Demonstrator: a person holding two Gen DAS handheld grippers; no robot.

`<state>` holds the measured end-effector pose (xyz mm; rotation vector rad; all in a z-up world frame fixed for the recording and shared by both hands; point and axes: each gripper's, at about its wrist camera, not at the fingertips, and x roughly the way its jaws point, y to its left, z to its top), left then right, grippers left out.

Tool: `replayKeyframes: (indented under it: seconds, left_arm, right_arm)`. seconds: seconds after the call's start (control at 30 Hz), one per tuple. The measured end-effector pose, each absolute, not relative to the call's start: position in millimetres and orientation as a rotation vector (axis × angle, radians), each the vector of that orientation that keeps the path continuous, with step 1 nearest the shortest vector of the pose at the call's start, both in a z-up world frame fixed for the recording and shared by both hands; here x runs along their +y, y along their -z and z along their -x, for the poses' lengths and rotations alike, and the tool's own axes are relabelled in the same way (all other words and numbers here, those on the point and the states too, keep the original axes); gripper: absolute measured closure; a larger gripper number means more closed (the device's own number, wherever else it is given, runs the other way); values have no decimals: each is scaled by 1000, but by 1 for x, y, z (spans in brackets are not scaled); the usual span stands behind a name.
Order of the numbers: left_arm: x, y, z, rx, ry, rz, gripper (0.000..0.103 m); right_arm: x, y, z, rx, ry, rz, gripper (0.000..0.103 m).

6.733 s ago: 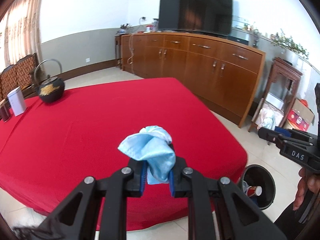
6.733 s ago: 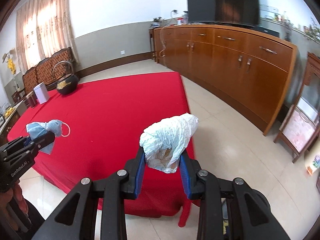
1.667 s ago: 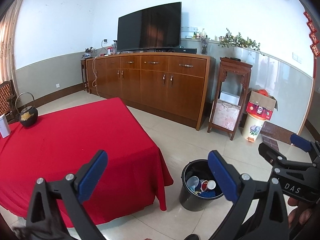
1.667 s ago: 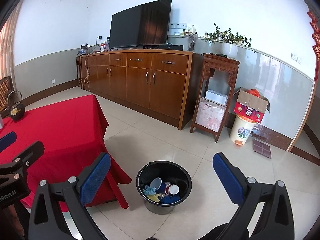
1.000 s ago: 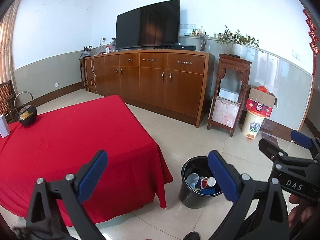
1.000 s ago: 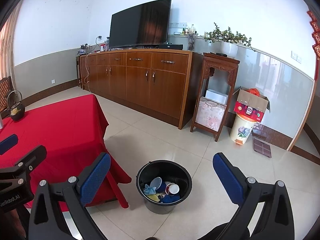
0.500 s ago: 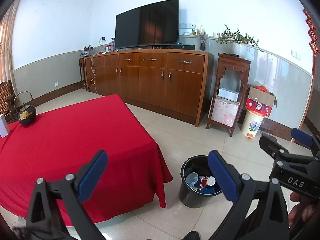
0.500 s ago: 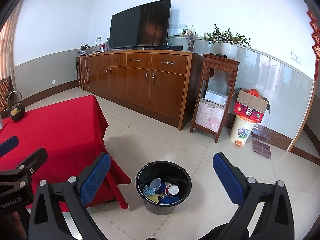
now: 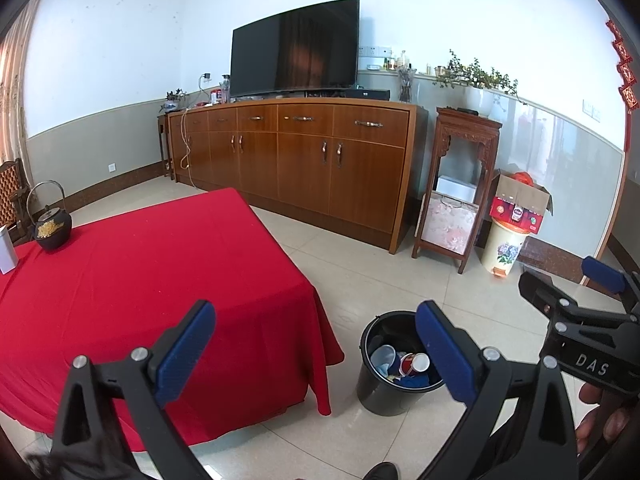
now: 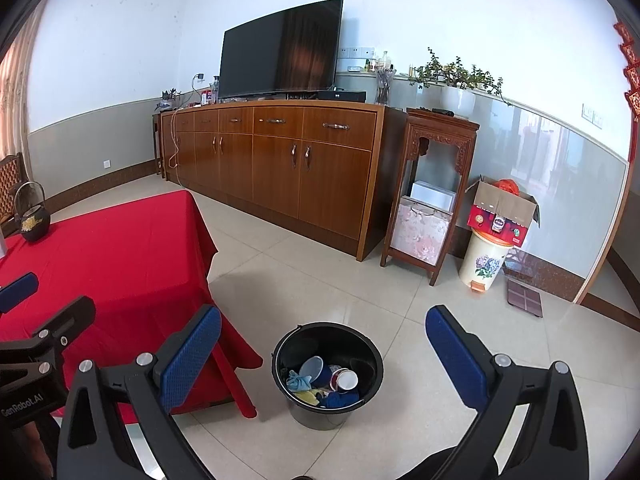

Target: Collect trash

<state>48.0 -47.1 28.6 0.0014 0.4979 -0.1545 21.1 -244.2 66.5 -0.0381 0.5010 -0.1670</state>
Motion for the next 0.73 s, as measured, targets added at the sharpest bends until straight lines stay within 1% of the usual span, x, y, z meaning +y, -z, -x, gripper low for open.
replayKeyframes:
  seconds: [0.73]
  left_arm:
    - [-46,-28,-51,496,142,21,1]
  right_arm:
    - [-245,-65,-22,506,171,41,0]
